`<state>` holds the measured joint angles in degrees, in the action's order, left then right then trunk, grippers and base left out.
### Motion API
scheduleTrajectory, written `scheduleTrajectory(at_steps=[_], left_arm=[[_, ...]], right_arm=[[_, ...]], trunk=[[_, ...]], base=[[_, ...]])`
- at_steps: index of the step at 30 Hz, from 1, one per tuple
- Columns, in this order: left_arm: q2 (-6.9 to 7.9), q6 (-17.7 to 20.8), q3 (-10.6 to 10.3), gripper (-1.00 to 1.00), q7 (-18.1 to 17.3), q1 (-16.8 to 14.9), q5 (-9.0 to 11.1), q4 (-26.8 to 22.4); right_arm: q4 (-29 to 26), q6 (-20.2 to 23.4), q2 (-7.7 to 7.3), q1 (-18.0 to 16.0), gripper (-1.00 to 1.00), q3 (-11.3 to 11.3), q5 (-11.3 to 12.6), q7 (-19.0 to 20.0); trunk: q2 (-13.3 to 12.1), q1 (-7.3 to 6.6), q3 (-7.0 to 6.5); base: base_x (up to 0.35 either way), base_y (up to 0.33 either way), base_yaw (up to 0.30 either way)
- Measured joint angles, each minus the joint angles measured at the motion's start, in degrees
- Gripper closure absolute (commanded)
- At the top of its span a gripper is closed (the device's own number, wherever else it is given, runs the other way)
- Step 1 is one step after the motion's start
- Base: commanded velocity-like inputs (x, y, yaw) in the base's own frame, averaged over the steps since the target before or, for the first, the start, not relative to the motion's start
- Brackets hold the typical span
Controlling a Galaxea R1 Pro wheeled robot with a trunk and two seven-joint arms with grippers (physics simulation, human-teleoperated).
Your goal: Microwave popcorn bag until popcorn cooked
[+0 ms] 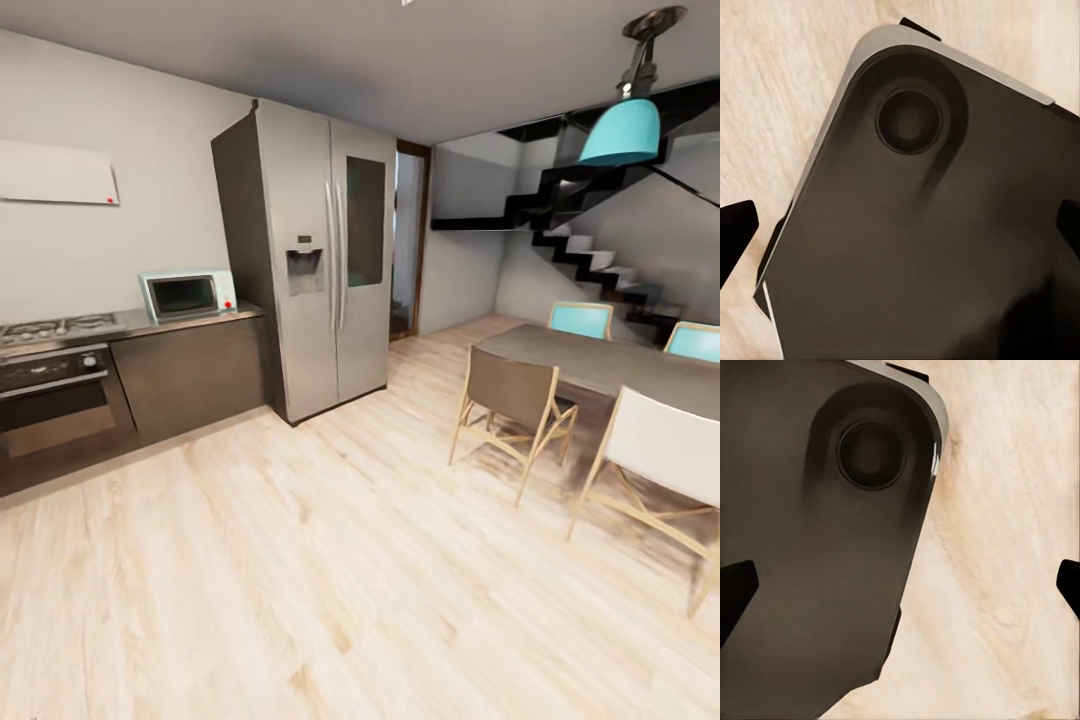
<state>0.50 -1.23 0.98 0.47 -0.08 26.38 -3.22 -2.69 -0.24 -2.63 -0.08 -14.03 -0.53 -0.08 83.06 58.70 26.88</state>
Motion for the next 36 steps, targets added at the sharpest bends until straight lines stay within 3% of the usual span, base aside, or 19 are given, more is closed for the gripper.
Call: scheduleTrajectory(at_steps=[15,36], left_arm=[[0.0,0.19,0.0,-1.0,0.09,0.0,0.09,0.02],[0.47,0.08,0.0,-1.0,0.16,0.0,0.19,0.09]], right_arm=[[0.01,0.09,0.32,0.0,-1.0,-0.23,-0.11,0.54],[0.0,0.0,-0.03,0.0,-1.0,-0.07,0.13,0.0]], trunk=[[0.0,0.0,0.0],[0.0,0.0,0.0]], base=[[0.321,0.0,0.037],[0.321,0.0,0.274]])
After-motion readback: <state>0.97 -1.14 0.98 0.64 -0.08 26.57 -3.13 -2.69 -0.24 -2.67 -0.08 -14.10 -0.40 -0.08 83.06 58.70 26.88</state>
